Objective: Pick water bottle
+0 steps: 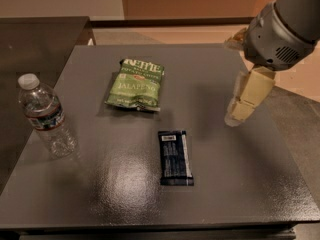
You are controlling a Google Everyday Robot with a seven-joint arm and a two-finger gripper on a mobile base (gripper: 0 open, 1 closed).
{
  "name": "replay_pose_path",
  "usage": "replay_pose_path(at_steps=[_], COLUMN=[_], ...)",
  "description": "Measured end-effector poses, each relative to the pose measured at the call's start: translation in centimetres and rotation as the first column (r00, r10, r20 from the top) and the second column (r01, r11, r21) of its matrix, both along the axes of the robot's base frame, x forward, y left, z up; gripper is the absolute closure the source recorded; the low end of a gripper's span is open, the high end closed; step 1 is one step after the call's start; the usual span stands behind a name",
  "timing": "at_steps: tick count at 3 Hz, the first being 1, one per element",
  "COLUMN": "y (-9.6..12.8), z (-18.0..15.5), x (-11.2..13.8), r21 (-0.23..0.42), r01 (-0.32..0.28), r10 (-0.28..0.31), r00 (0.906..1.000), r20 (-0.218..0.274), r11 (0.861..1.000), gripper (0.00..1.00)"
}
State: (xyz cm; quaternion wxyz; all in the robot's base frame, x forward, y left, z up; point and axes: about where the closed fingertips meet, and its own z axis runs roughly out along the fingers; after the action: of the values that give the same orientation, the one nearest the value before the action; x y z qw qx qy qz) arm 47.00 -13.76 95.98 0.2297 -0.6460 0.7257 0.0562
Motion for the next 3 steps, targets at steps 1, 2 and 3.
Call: replay_pose_path(at_steps=[1,2,3], y=[4.9,9.8,14.6], z=[-1.2,-1.7,-1.7], x=[1.8,2.6,1.7], r21=[0.114,0.223,0.314], r01=[-0.079,-0.146,-0.208], r10=[0.081,0.159,0.234], r00=[0.9966,0.9866,0.9710], r20=[-0.014,-0.038,-0.048], r11=[0.990,0.964,0.926], gripper=[0.00,0.00,0.00])
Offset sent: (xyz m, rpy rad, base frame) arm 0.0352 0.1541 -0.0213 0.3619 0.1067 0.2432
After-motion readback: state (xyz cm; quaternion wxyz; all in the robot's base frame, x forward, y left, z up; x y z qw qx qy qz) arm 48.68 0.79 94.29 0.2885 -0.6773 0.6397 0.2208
